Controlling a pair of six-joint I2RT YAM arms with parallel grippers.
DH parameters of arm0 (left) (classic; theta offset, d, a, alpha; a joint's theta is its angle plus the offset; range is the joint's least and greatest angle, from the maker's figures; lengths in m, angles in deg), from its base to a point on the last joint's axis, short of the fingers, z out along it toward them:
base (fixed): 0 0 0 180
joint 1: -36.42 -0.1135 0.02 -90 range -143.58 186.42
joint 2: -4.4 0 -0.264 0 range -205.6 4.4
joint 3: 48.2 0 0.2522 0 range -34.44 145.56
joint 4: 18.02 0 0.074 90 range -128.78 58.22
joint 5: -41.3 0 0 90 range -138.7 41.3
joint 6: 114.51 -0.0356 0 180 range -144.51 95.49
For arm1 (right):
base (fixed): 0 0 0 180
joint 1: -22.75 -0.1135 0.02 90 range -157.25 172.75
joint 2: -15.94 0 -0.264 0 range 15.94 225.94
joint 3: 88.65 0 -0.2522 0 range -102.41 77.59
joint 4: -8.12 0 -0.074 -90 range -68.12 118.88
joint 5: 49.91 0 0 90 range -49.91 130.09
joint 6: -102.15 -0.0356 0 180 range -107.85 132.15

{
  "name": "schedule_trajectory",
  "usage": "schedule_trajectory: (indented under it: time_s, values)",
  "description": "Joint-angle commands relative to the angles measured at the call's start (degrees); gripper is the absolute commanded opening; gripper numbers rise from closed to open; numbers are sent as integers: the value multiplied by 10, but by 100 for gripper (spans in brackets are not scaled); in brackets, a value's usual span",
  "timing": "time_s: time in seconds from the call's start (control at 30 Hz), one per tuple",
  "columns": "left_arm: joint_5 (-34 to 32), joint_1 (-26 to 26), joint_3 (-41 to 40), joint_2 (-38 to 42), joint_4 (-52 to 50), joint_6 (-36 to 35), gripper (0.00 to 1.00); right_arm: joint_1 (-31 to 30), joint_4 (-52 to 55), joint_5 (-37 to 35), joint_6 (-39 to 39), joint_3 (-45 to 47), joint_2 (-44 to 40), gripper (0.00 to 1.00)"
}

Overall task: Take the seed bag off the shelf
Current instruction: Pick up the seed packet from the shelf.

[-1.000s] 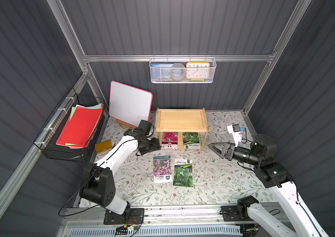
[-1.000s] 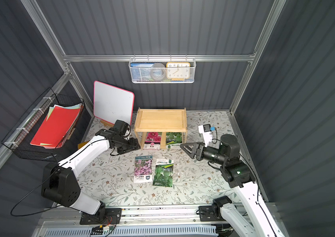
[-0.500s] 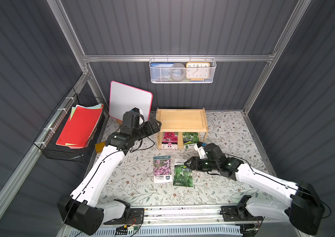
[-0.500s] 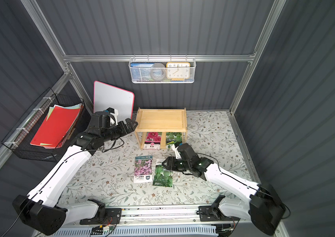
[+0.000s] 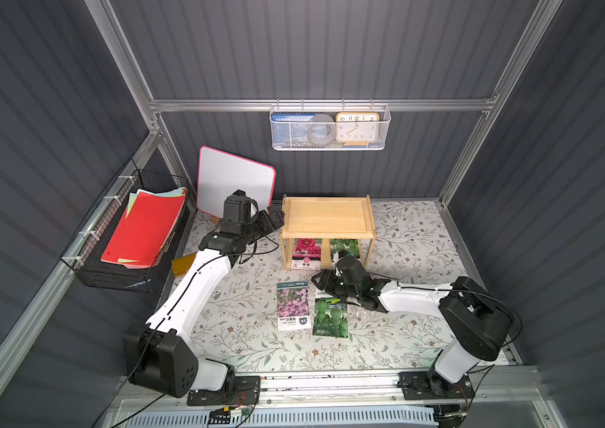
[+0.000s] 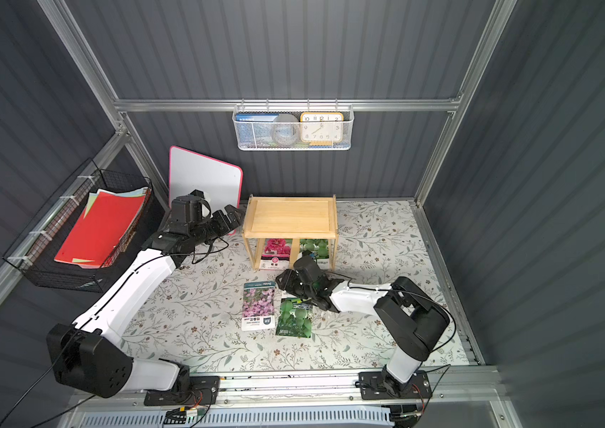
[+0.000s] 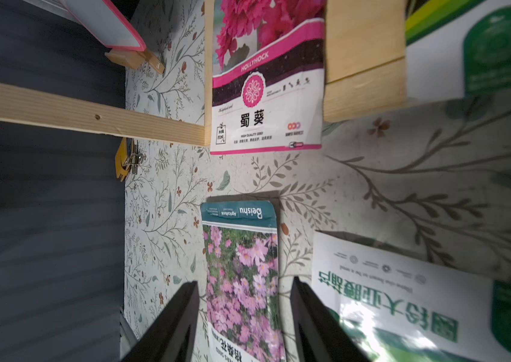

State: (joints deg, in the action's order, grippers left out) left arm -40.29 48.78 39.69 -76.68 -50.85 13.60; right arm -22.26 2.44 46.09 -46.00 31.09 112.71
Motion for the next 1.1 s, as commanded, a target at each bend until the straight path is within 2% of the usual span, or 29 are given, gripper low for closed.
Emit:
schedule_trajectory:
  time_s: [0.0, 0.2, 0.43, 0.87, 1.07]
  values:
    - [24, -6, 5, -12, 35, -12, 99, -9, -45, -30, -39, -18, 23, 53]
    - [53, -7, -1, -29, 63, -9, 98, -18, -90, -76, -76, -12, 44, 53]
    - [73, -7, -5, -35, 80, -10, 98, -33, -206, -137, -143, -1, 94, 53]
    - [101, -8, -28, -25, 99, -20, 98, -64, -169, -227, -176, -46, 120, 51]
    - [103, -8, -39, -17, 101, -21, 98, -64, -165, -226, -189, -76, 147, 50]
